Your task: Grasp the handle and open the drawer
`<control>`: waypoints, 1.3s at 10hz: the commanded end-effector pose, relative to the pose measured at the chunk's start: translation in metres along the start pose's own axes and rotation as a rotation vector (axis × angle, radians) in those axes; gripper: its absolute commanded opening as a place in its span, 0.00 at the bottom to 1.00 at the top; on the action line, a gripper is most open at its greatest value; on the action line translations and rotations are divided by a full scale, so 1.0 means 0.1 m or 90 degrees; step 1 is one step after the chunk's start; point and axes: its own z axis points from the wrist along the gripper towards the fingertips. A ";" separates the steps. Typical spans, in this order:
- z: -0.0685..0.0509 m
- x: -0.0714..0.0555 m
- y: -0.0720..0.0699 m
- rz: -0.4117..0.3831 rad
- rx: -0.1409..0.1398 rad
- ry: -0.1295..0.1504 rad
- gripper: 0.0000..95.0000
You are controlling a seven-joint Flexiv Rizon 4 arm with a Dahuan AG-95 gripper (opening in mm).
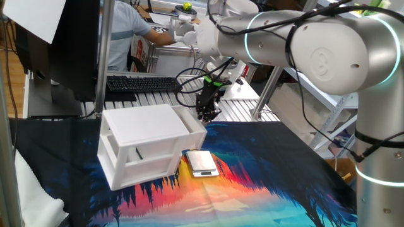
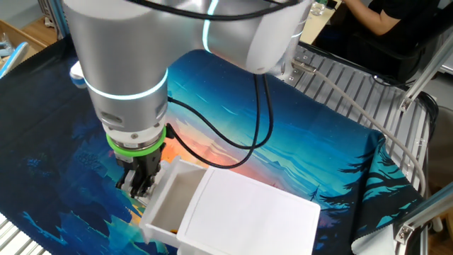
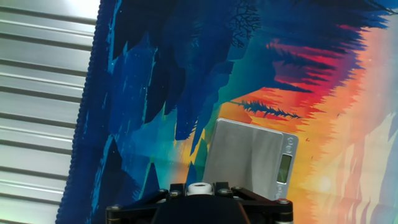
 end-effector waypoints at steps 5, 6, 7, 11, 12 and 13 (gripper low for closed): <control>0.03 -0.13 0.08 -0.013 -0.001 0.000 0.00; 0.02 -0.15 0.09 -0.014 -0.001 0.002 0.00; 0.01 -0.18 0.09 -0.016 0.000 0.005 0.00; 0.33 -0.21 0.06 -0.029 -0.017 -0.027 0.00; 0.42 -0.19 0.06 -0.028 -0.017 -0.028 0.00; 0.40 -0.18 0.07 -0.018 0.001 -0.013 0.00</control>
